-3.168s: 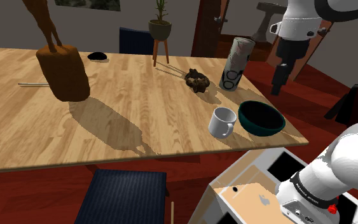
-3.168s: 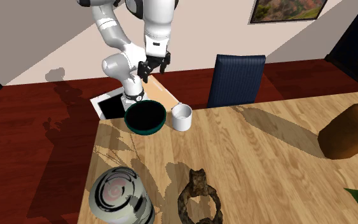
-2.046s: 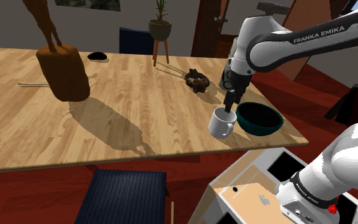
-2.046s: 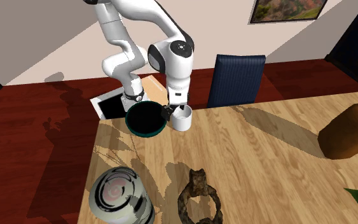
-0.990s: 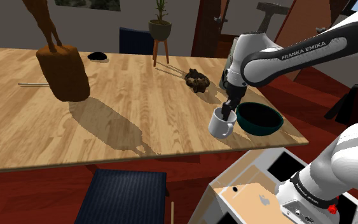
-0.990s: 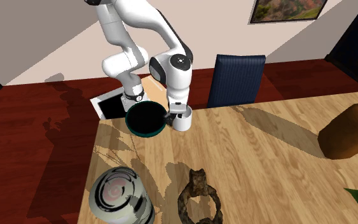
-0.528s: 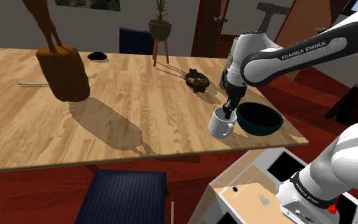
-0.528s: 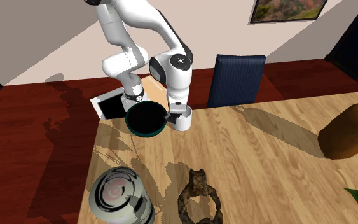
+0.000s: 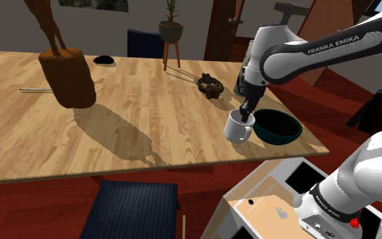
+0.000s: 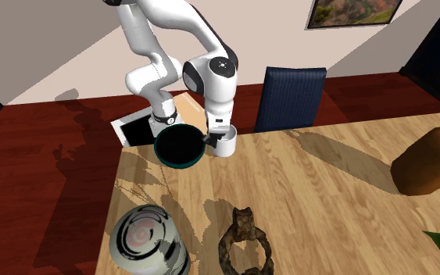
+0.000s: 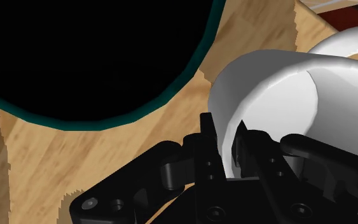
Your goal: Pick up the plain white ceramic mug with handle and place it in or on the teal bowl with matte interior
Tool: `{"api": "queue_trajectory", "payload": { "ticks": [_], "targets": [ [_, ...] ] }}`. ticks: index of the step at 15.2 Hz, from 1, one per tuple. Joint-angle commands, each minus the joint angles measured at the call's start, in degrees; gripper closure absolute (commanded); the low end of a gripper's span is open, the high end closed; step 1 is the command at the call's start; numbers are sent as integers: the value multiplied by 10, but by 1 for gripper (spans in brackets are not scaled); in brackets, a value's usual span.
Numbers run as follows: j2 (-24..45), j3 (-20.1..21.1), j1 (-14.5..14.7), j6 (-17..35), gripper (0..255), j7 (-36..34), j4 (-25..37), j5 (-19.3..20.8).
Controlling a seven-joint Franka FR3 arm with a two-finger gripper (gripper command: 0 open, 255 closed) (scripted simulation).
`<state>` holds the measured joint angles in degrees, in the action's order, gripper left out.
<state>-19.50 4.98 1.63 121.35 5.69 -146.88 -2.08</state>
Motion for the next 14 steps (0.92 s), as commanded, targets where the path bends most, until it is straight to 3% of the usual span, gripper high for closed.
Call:
{"api": "queue_trajectory", "payload": {
  "ticks": [1, 14],
  "targets": [
    [-10, -1, 0, -17, 255, 1, 7, 0],
    [-52, -5, -1, -127, 255, 2, 75, 0]
  ]
}}
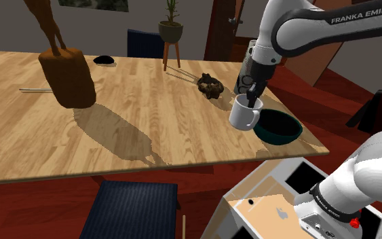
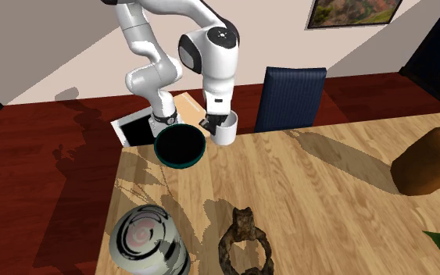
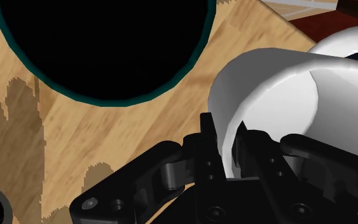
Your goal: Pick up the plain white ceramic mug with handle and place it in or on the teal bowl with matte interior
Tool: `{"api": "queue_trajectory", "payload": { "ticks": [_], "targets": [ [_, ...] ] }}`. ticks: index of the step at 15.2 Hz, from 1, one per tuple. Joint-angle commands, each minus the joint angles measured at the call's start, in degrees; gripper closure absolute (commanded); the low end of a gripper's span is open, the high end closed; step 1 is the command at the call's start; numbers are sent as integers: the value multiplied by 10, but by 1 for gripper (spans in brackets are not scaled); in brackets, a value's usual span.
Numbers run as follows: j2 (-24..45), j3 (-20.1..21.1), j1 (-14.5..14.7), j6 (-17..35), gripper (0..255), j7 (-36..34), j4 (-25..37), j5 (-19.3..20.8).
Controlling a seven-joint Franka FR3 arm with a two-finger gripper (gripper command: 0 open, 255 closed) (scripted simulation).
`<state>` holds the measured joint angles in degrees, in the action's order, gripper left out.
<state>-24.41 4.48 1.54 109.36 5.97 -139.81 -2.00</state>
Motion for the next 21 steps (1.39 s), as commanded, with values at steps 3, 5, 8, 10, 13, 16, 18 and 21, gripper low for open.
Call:
{"api": "queue_trajectory", "payload": {
  "ticks": [3, 5, 8, 10, 13, 16, 18, 21],
  "targets": [
    [-9, 0, 0, -32, 255, 0, 23, 0],
    [-12, -1, 0, -48, 255, 0, 36, 0],
    [-15, -2, 0, -72, 255, 0, 56, 0],
    [-17, -2, 0, -88, 255, 0, 70, 1],
    [-19, -3, 0, -107, 255, 0, 88, 1],
    [-62, -29, -14, -123, 255, 34, 60, 16],
    [-88, -47, -24, -134, 255, 57, 45, 28],
    [-124, -76, -40, -152, 255, 92, 28, 49]
  ]
}}
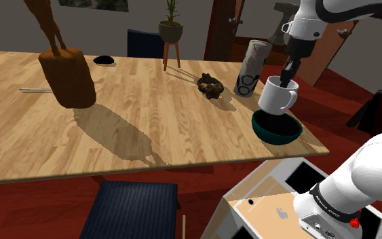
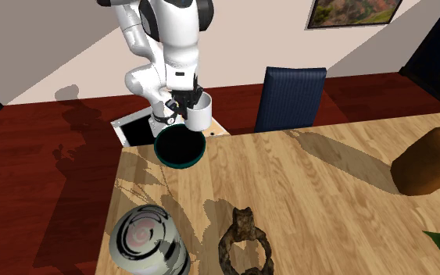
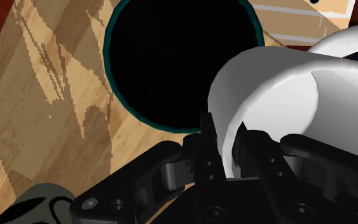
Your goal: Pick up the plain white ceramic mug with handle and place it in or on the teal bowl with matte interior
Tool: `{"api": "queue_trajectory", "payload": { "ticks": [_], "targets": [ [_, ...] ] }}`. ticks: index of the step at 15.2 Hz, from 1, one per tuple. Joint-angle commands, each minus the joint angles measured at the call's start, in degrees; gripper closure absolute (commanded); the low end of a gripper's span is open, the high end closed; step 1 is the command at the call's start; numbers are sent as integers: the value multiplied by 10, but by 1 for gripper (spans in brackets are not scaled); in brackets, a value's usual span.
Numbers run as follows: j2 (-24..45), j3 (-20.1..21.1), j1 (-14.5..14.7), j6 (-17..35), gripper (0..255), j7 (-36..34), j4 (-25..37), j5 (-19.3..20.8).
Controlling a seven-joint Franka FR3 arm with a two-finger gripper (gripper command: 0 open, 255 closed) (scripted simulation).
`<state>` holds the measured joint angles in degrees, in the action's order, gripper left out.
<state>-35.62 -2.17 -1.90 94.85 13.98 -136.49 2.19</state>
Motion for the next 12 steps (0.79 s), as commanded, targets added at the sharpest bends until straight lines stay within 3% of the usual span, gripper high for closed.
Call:
{"api": "queue_trajectory", "payload": {
  "ticks": [1, 5, 12],
  "targets": [
    [-23, -20, -11, -12, 255, 25, -10, 15],
    [-65, -66, -38, -38, 255, 81, -22, 54],
    [-68, -71, -40, 14, 255, 79, -78, 59]
  ]
}}
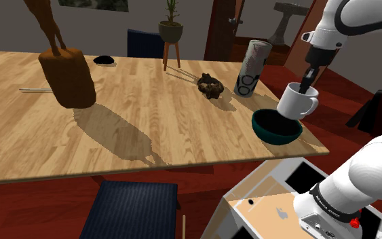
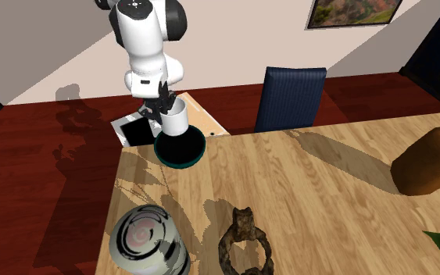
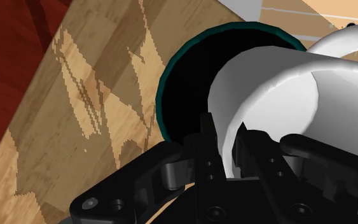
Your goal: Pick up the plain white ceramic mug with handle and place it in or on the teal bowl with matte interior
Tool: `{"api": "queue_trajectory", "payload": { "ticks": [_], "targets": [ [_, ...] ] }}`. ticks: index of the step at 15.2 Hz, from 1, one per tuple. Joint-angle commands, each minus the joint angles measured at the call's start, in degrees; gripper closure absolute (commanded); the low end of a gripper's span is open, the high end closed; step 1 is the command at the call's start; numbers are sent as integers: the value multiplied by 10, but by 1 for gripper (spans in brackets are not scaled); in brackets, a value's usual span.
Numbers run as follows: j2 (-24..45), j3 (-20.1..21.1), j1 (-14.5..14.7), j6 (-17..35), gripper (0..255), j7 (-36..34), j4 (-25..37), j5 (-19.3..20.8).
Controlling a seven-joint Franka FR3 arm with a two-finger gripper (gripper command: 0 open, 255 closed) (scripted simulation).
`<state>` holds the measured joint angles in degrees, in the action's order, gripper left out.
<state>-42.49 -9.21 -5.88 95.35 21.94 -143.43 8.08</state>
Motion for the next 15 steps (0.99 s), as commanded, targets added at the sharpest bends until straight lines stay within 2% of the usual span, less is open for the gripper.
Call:
{"api": "queue_trajectory", "payload": {
  "ticks": [1, 11, 15],
  "targets": [
    [1, -1, 0, 17, 255, -1, -16, 1],
    [10, -10, -3, 95, 255, -5, -85, 9],
    [10, -10, -3, 95, 255, -5, -85, 9]
  ]
}}
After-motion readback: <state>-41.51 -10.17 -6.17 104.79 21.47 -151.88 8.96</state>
